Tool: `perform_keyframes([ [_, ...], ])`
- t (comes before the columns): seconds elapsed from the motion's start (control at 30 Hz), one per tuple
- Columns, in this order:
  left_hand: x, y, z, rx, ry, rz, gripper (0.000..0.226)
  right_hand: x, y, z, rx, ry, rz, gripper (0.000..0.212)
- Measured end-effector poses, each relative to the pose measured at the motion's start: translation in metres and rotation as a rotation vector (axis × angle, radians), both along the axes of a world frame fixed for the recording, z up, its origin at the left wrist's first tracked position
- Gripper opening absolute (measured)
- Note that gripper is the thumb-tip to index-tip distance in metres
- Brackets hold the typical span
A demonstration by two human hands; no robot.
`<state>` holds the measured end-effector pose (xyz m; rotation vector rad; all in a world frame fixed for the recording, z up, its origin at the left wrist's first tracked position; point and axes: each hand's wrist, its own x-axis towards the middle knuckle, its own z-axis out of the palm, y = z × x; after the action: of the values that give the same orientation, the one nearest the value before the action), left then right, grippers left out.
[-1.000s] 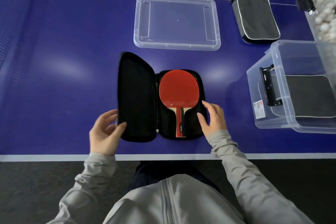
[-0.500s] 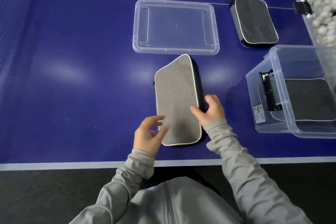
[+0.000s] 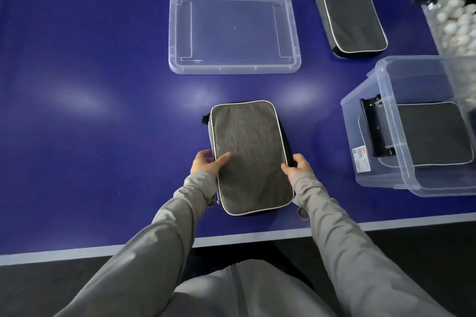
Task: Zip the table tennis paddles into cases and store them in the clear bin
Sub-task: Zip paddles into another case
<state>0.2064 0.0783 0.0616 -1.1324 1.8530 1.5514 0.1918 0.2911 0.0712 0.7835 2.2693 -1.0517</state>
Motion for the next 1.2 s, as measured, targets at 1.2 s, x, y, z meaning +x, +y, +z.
perform_keyframes([
  [1.2,-0.02,0.046,0.044,0.177,0.078,0.649,0.056,0.099,-0.025,0.044,0.387,0.859,0.17,0.029],
])
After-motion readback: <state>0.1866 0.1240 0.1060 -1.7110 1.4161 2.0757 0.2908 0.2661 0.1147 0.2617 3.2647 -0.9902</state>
